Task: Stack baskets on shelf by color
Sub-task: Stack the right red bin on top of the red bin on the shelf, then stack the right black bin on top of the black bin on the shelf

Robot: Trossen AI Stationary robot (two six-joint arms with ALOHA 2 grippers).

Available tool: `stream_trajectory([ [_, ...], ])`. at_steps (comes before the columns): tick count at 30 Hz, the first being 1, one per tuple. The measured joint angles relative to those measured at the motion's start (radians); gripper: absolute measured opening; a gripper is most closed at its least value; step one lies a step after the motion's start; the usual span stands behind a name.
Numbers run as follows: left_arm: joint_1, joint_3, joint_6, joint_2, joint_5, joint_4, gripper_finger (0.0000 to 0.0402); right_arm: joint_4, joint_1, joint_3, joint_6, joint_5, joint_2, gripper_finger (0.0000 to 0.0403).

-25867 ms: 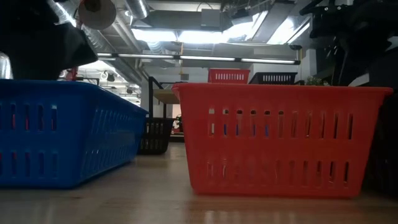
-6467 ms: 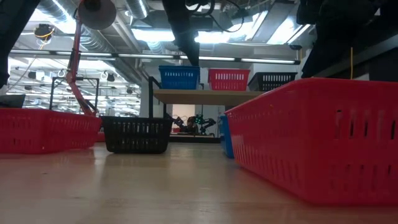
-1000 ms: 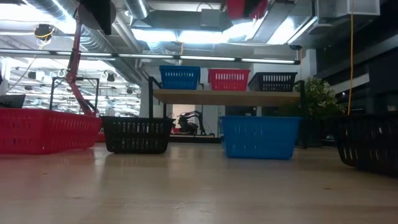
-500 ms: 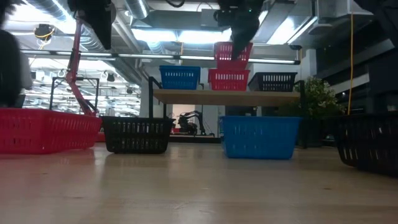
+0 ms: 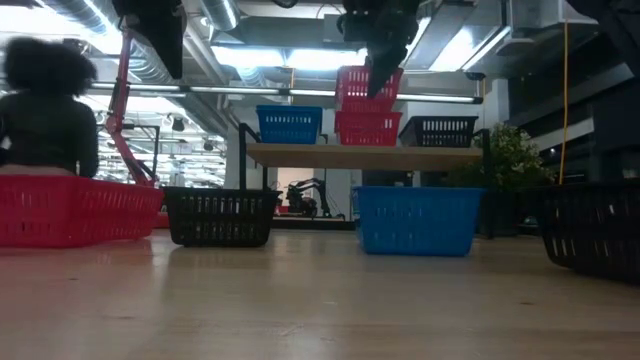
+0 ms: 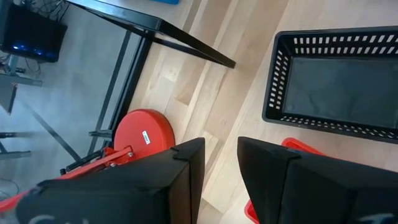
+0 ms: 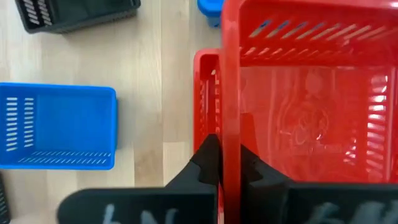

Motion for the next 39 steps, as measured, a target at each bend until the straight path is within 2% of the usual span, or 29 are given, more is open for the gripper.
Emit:
stream_trajectory([
  [8,0.0,0.0,-0.001,0.0,0.0,0.009,0.0088,0.021,0.0,-0.004,0.024,-0.003,-0.001,0.0],
  [15,0.0,0.0,0.0,0.0,0.0,0.028,0.0088,0.065,0.0,-0.088,0.024,0.002,-0.001,0.0],
  [25,0.0,0.0,0.0,0.0,0.0,0.028,0.0088,0.095,0.0,-0.095,0.026,0.003,0.0,0.0005],
  [29,0.0,0.0,0.0,0.0,0.001,0.028,0.0088,0.086,0.0,-0.095,0.027,0.015,0.0,0.003],
  [39,0.0,0.0,0.0,0.0,0.001,0.028,0.0088,0.078,0.0,-0.095,0.055,0.055,0.0,0.013],
])
